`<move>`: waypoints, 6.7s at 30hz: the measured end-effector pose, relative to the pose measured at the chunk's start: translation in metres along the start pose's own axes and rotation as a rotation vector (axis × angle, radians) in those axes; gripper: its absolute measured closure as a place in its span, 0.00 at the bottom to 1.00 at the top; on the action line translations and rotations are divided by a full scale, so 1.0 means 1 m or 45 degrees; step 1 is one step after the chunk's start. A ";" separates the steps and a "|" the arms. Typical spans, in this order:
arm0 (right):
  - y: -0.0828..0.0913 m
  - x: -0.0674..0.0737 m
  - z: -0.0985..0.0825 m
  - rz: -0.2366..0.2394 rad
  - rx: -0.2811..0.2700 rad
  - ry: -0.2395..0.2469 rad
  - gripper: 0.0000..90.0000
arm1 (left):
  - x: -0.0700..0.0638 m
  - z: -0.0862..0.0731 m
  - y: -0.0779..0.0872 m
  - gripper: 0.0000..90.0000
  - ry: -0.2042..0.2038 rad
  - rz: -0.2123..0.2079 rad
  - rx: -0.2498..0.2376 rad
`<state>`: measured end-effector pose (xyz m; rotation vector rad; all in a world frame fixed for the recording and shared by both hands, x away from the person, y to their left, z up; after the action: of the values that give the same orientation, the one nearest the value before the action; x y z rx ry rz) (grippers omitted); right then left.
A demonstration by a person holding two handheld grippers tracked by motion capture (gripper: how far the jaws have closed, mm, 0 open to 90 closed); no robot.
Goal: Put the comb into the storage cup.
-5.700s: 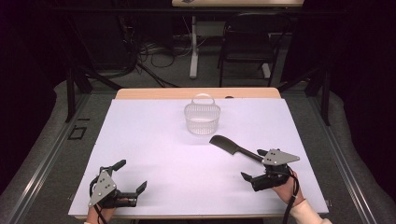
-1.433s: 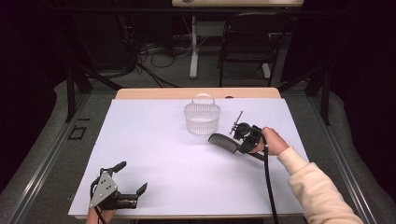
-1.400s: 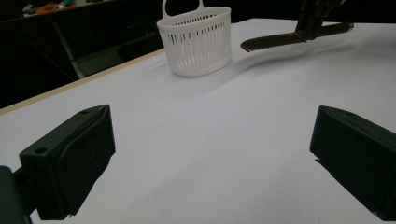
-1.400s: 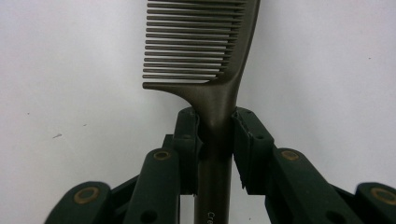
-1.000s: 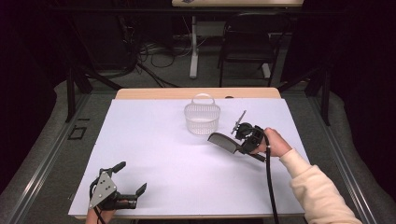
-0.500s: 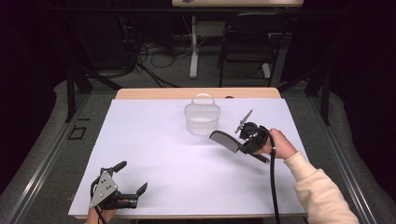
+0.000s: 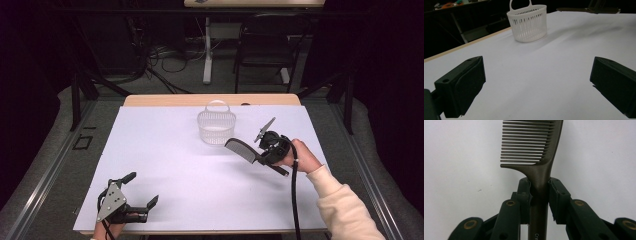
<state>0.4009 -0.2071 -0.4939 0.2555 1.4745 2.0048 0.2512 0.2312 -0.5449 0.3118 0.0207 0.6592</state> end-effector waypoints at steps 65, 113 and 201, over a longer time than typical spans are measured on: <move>0.030 0.019 -0.010 -0.036 -0.491 -0.208 0.81 | -0.001 0.002 -0.002 0.00 -0.015 -0.009 -0.010; 0.050 0.003 0.049 -0.142 -0.589 -0.164 0.81 | 0.000 0.001 -0.001 0.00 -0.001 0.001 -0.012; 0.035 -0.025 0.132 -0.256 -0.548 -0.110 0.81 | 0.000 0.001 -0.003 0.00 -0.006 -0.005 -0.007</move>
<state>0.4732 -0.1233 -0.4099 0.0099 0.9429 2.0560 0.2532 0.2291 -0.5449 0.3077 0.0148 0.6545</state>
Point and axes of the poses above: each handheld gripper's, and its own axes: y roughly backward along the jaws, z roughly out of its top, x roughly to its left, the point moved 2 cm from there along -y, roughly forward along the jaws, and after that the axes turned 10 degrees about -z, right-handed, at the moved point
